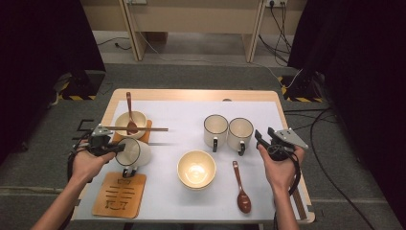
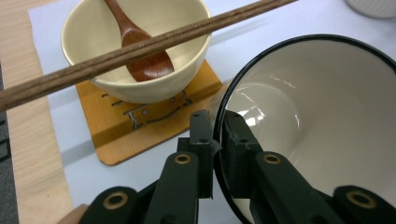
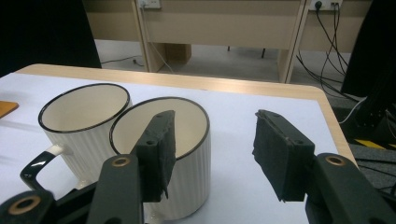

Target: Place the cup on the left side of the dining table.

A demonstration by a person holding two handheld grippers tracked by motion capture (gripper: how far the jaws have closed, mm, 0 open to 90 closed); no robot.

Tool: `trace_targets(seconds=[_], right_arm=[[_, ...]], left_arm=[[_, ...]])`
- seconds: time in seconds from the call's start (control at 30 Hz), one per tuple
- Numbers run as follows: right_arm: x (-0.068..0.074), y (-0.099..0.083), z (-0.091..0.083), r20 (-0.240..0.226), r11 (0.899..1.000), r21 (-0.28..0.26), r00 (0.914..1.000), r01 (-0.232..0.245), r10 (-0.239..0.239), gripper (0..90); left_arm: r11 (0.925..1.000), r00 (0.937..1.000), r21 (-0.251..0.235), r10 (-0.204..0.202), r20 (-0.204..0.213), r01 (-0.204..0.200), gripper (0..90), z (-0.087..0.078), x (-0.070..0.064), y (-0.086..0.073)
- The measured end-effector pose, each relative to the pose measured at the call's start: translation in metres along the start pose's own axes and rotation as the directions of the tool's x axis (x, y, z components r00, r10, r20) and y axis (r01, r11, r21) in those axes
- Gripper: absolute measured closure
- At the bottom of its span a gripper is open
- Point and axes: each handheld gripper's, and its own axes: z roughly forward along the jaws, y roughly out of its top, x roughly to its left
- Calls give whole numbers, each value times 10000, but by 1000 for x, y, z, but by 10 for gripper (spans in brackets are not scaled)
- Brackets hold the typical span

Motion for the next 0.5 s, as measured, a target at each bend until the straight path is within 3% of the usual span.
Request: trace_targets(seconds=[0.5], right_arm=[[1,1,-1,32,10000,7,10000,47,-47,486]], left_arm=[[9980,9996,589,198,197,-210,821,10,-3,9]])
